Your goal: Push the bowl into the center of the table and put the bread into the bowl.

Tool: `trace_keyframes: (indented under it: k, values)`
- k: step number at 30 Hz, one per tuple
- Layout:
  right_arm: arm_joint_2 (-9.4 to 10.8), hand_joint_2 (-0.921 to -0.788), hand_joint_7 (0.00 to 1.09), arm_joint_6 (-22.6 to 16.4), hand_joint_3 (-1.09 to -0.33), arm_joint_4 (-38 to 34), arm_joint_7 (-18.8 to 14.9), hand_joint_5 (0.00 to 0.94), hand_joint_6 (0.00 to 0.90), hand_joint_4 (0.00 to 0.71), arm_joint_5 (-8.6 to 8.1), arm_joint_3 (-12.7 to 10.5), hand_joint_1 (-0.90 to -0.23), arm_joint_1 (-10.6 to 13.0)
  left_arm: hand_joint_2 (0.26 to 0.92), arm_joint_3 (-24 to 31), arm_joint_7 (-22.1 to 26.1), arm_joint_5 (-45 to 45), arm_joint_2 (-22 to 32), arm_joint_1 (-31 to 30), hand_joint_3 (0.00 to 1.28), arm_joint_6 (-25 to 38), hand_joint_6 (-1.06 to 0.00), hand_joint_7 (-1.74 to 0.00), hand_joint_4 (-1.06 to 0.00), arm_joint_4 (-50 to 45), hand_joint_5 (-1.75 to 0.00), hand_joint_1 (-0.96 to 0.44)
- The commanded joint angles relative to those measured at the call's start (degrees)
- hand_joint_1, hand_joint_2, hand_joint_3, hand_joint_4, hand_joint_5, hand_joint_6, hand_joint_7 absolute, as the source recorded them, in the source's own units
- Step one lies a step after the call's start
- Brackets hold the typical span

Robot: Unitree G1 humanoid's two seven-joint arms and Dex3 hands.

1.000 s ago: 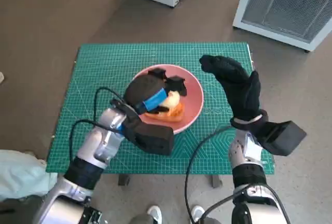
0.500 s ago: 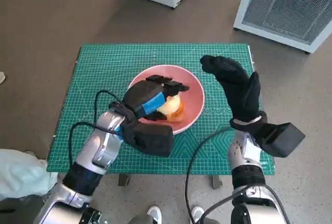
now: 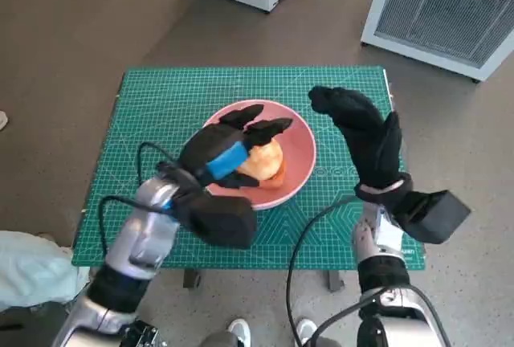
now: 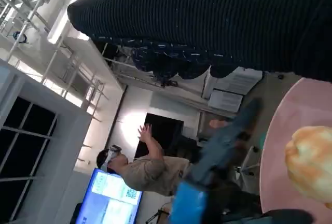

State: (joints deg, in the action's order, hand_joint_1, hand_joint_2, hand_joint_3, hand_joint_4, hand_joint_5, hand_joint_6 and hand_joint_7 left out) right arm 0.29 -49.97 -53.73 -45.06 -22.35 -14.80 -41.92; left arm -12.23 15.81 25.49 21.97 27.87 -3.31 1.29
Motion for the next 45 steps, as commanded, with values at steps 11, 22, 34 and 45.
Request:
trace_keyframes:
  k: [11,22,34,45]
  values:
    - [0.09,-0.921,0.54,1.89,-0.741,2.26,0.58,0.002,-0.001,0.210,-0.27,0.44,-0.723,1.47,0.858,14.74,2.01,-27.16,-2.51,-6.37,0.04,-18.63,-0.32,0.00,-0.14,3.84,0.00,-0.32]
    - [0.06,-0.921,0.55,3.05,-0.743,4.89,3.13,0.005,-0.001,0.218,0.44,0.96,-0.716,0.09,0.920,21.14,4.27,-43.17,-10.54,-4.77,0.28,-29.59,-0.28,-0.02,-0.14,12.62,-0.01,-0.59]
    - [-0.17,-0.921,0.60,2.45,-0.744,5.10,6.70,0.007,-0.001,0.229,2.11,2.06,-0.710,-1.47,0.921,21.19,4.31,-40.92,-10.18,-5.88,0.32,-29.65,-0.28,-0.04,-0.17,10.31,-0.03,-0.65]
    - [-0.68,-0.921,0.59,1.12,-0.747,5.20,9.52,0.000,-0.001,0.217,4.58,2.87,-0.705,-1.92,0.921,21.21,3.30,-39.98,-10.69,-5.46,0.32,-29.81,-0.27,-0.04,-0.18,9.64,-0.02,-0.67]
